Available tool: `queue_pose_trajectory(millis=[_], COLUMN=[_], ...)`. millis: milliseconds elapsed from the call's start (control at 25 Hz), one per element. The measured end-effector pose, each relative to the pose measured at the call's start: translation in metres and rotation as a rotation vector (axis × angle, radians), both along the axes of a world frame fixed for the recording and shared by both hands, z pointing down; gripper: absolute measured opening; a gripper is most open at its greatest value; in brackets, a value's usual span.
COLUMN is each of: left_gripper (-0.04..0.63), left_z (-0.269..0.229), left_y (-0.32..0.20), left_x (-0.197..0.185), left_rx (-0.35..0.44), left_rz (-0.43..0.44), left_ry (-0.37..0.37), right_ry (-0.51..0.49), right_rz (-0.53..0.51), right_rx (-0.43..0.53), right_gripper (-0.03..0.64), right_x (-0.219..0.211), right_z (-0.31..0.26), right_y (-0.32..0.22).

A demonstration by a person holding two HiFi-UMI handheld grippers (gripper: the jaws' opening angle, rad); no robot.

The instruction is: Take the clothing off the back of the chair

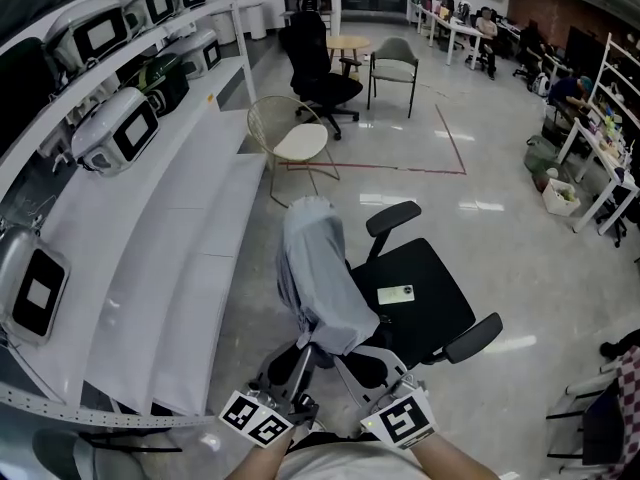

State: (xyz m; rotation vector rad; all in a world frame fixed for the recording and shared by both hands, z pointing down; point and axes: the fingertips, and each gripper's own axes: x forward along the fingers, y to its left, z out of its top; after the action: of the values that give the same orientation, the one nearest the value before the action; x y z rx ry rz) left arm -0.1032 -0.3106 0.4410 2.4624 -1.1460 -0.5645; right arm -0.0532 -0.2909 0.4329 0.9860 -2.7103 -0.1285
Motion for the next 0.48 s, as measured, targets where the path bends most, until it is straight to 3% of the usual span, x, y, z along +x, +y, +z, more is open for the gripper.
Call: queue_pose_trajectory(millis=[480], left_gripper=[0.049], left_z=[-0.018], left_y=[0.041], left_x=[0.004], left_rx=[0.046], left_rz=[-0.126], left_ry=[-0.009], right_ry=[-0.060], right_rz=[-0.138], right_rx=[0.016], right_gripper=[0.028], right_x=[0.007], right_z=[-0.013], right_y=[0.030])
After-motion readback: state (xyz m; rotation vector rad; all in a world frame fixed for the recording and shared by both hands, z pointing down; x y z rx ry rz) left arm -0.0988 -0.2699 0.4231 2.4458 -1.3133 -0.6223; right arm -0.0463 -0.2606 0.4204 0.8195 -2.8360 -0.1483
